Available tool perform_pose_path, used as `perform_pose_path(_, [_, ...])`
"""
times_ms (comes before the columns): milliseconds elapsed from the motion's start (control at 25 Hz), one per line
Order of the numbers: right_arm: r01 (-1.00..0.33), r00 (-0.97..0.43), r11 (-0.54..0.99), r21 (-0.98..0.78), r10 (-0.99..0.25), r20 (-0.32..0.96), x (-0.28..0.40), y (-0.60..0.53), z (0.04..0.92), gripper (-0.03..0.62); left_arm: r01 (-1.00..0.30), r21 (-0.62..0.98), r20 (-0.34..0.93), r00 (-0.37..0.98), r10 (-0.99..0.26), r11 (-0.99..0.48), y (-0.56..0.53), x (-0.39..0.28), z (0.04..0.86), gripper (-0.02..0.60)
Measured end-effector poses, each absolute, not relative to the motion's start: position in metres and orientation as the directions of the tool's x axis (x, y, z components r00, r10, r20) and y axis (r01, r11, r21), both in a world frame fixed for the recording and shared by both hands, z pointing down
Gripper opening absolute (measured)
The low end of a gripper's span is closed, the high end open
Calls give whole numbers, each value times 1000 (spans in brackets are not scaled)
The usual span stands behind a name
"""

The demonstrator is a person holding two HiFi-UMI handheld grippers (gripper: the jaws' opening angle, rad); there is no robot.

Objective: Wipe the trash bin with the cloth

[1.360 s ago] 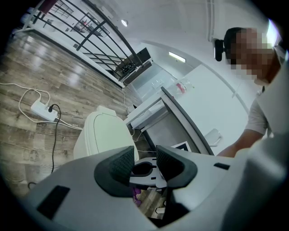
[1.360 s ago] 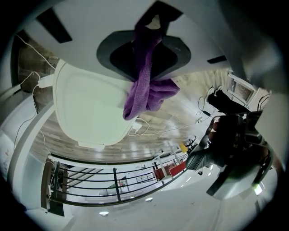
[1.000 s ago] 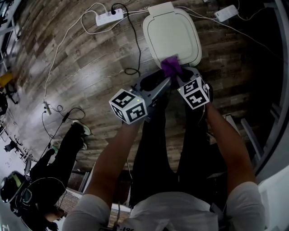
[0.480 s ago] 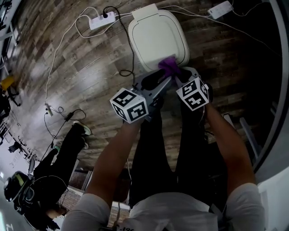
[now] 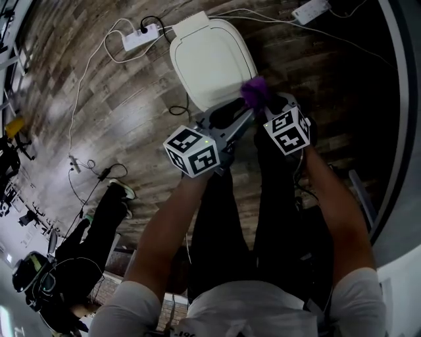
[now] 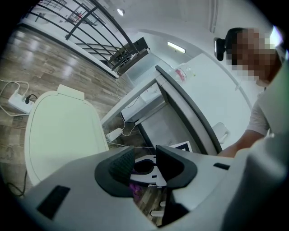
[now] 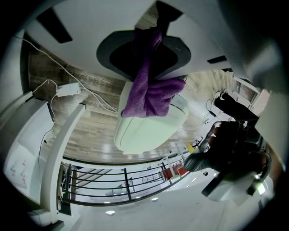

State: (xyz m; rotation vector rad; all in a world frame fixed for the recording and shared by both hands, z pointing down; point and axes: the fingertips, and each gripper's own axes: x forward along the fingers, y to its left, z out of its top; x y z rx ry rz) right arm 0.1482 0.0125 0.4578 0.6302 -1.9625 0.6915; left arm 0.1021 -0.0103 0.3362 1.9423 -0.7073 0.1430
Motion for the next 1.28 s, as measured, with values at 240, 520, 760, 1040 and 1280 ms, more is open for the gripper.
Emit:
perform_pose_path(240, [-690,-404,701,-183,-163,900,173,5,458,91,-539,780,404,822,-402,-319,-14,114,336,147])
perform_pose_path(520, [-736,-313,669,-107,-196,929,217,-17,464,91,-551,771,409,813,-414,-319,-17,123,337,124])
perform_pose_path(760, [-757,-301,647,-86,-229,926,229,-33,461,91,-552,772,404,809,-427,-316,-20,122,336,86])
perform_pose_path(1040, [-753,-329,651,-90,-255,909,217,-52,450,91,-552,772,392,804,-447,-315,-26,118,332,61])
perform_pose_path(1280, [-737,-348,672,-74,-284,893,198,-82,440,91,-552,775,390,801,-455,-307,-30,111,333,61])
